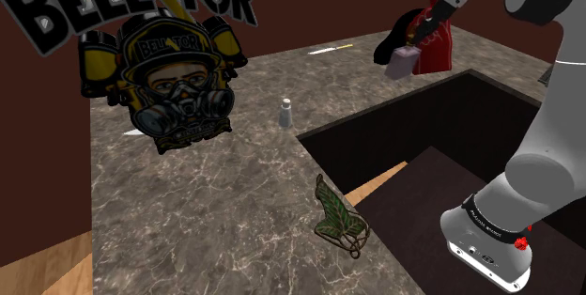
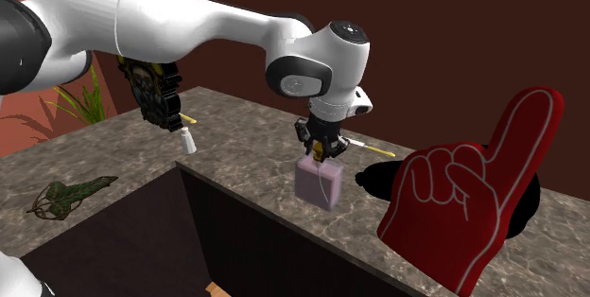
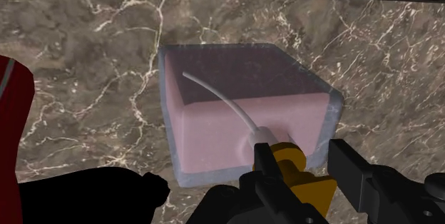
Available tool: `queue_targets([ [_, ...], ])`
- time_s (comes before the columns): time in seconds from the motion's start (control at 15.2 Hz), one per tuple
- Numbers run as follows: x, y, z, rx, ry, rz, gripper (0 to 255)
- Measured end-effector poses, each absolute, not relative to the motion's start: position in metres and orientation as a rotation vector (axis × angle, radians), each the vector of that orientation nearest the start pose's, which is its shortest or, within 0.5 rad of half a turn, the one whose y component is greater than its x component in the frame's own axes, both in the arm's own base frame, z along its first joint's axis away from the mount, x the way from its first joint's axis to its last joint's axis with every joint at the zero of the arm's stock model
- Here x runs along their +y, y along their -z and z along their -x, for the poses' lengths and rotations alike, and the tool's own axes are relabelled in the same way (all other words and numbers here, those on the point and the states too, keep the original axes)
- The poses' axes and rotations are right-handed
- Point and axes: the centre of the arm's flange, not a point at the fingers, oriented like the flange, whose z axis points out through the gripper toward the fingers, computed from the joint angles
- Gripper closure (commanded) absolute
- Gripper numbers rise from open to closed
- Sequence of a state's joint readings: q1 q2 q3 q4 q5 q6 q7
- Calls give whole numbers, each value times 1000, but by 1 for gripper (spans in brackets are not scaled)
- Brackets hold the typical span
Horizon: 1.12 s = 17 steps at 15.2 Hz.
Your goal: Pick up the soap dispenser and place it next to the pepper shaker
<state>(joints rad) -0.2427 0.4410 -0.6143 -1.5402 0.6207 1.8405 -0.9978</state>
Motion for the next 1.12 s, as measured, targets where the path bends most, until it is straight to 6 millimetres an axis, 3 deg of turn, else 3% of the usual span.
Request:
queue_targets([
  [1.12,-432,-525,-512,7,356,2875,255],
])
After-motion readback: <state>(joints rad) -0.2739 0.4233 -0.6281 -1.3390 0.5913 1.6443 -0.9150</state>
